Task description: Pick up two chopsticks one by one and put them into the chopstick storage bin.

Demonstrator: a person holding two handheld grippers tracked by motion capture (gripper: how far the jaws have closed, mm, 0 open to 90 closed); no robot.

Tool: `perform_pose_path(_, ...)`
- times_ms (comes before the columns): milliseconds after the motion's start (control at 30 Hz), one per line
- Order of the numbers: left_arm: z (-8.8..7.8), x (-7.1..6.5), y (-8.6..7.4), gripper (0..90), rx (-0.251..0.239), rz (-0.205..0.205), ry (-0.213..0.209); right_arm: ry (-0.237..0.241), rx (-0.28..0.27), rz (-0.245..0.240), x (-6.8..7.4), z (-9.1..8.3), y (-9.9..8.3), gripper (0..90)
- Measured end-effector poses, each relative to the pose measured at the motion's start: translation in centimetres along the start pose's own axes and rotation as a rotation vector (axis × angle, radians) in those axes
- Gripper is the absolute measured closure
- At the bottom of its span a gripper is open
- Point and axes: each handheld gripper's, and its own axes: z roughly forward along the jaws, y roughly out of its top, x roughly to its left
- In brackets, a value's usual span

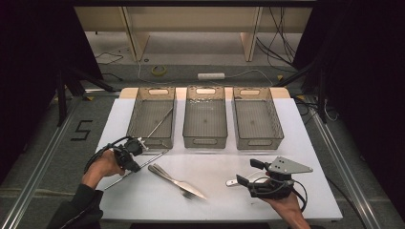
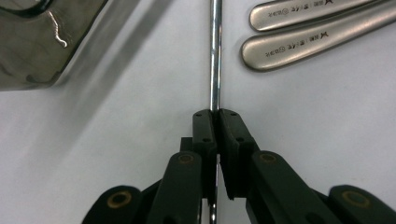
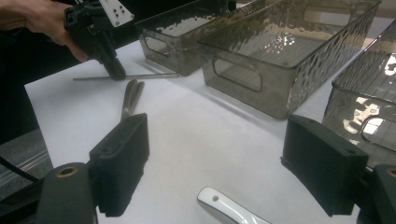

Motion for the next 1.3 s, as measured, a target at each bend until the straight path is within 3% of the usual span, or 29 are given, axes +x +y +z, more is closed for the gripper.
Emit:
perform_pose_path(400,-0.8,-0.2,0.1,85.5,-0.024,0.002,-0.030,-0.002,-0.005,0.002,0.0,-0.1,0.0,23.8)
perform_pose_path(567,-2.1,-0.4,0.2,85.5,-0.033,0.005,-0.048,0.000,-0.005,0.004,-0.1,-0.1,0.0,23.8)
perform_pose_path(700,-3.5,-0.9,0.3,85.4,-0.070,0.012,-0.052,0.000,-0.004,0.003,-0.1,-0.1,0.0,23.7)
perform_pose_path(967,-6.0,-1.8,1.2,85.4,-0.213,0.002,-0.047,-0.001,-0.001,0.002,-0.1,-0.1,0.0,23.7)
perform_pose_path(1133,-7.2,-1.5,1.4,85.4,-0.333,-0.053,-0.045,-0.001,-0.003,0.006,-0.1,-0.1,0.0,23.7)
perform_pose_path(1300,-8.0,-0.9,1.6,85.4,-0.415,-0.106,-0.029,-0.001,0.001,0.009,-0.1,0.0,0.0,23.7)
